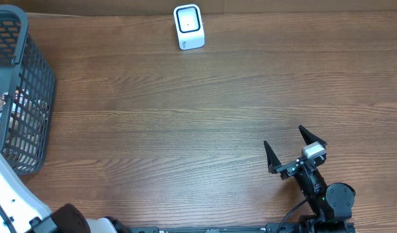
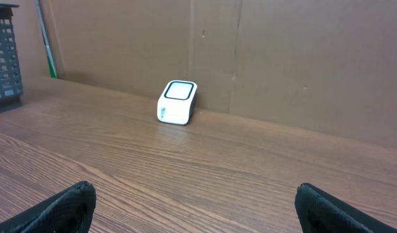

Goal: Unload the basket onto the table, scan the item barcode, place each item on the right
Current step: 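Raise the left gripper and swing it over the grey basket, then lower the left gripper into the basket toward the clear bean bag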

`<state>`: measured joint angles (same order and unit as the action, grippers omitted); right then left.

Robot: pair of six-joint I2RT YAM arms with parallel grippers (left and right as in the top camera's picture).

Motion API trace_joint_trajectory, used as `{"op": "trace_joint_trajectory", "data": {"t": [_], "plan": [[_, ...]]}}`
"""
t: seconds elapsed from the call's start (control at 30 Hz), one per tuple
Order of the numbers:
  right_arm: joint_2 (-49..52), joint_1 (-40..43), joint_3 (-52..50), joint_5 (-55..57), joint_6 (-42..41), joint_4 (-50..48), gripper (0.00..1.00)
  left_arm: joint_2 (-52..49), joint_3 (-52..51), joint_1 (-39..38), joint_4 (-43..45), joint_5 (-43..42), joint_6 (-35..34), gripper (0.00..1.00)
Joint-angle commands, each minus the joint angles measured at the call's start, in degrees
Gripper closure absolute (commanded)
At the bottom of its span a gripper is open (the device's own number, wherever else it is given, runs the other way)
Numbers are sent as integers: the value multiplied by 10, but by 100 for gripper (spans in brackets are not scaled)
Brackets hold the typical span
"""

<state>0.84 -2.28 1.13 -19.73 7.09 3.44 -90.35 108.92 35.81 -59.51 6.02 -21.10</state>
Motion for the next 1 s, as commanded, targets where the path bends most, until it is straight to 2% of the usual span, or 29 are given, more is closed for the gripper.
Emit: {"op": "trace_joint_trajectory", "data": {"t": [0.0,0.3,0.5,0.97], "plan": [[-7,1,-7,-3,-4,-4,0,-12,10,10,-1,24,-10,0],[-7,1,-7,-3,-4,-4,0,-41,10,10,38,33,95,0],[-7,1,-7,-3,-4,-4,0,-61,10,10,37,1,150,0],[-7,1,-7,-3,-4,-4,0,-88,9,16,31,-27,164,0]]}}
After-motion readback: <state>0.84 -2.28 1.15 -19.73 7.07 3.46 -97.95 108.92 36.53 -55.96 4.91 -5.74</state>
